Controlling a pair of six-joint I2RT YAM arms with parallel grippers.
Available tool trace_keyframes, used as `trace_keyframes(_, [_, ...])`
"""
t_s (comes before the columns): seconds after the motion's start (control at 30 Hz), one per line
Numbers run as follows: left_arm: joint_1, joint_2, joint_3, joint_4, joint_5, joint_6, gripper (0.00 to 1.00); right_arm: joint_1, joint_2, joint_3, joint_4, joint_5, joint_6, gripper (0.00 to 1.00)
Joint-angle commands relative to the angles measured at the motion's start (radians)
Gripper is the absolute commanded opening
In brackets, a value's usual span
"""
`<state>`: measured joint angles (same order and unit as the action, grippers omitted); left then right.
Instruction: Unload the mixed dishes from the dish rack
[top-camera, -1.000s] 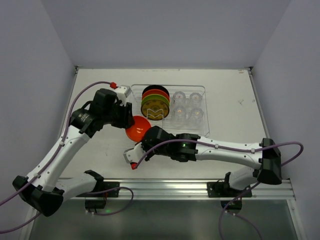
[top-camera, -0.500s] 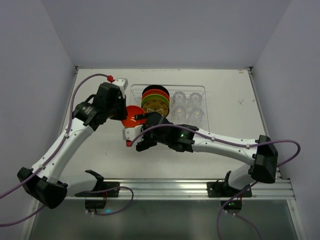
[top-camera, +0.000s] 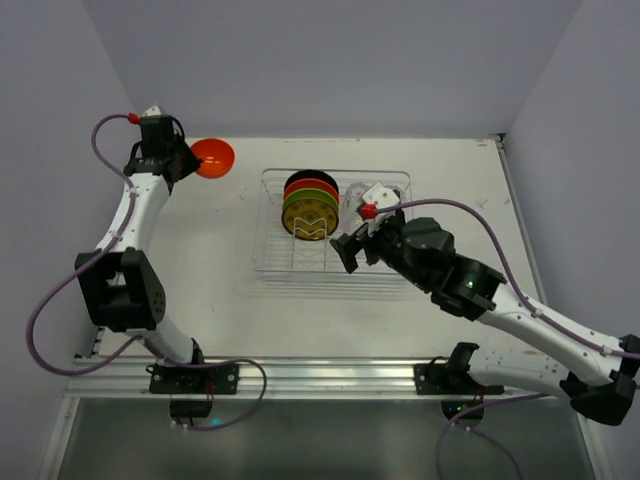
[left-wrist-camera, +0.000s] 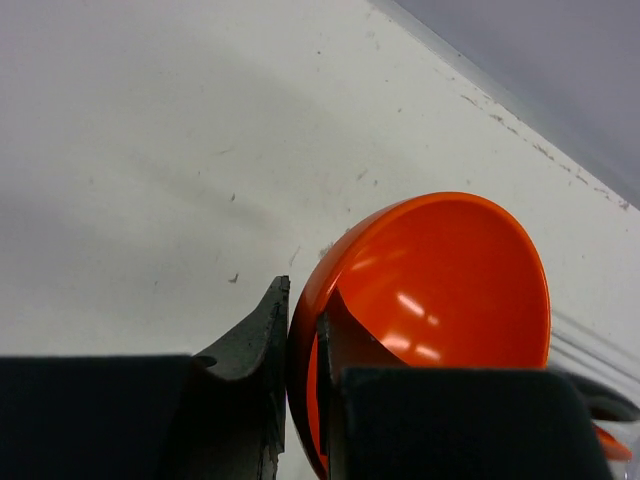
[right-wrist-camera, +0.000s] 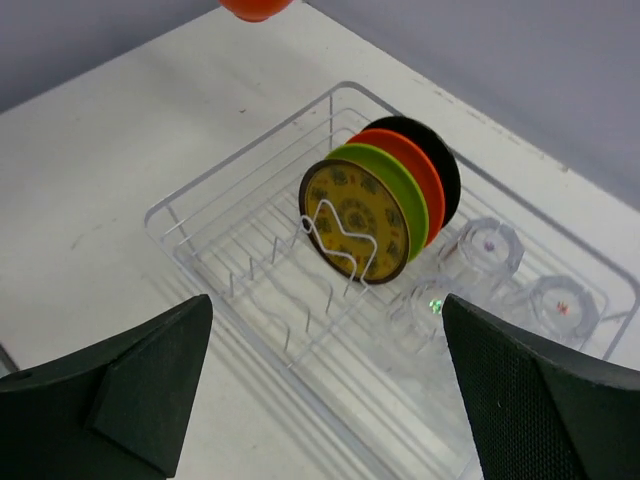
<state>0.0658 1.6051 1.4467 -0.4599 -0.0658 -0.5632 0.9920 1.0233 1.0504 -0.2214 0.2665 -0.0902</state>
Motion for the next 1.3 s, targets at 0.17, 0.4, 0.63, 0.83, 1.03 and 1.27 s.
trace_keyframes(0.17, [0.097,0.246,0.040,0.364,0.141,-0.072,0.00,-0.010,-0.374,-0.187,-0.157,0.054,0.385,0.99])
trace_keyframes(0.4, [0.137,0.348,-0.086,0.526,0.199,-0.053,0.00,-0.024,-0.310,-0.189,-0.245,0.099,0.428,0.99])
trace_keyframes(0.63, [0.140,0.371,-0.213,0.623,0.184,-0.032,0.00,-0.032,-0.194,-0.130,-0.221,0.080,0.379,0.99])
trace_keyframes(0.83, [0.141,0.389,-0.209,0.595,0.198,-0.015,0.14,-0.076,-0.063,-0.067,-0.161,0.016,0.177,0.99])
trace_keyframes(1.03, [0.143,0.325,-0.215,0.521,0.190,-0.021,1.00,-0.137,0.059,-0.004,-0.056,-0.076,-0.005,0.99])
trace_keyframes(1.27, [0.138,0.208,-0.137,0.126,0.013,-0.127,1.00,-0.196,0.394,0.244,-0.117,-0.067,-0.181,0.82])
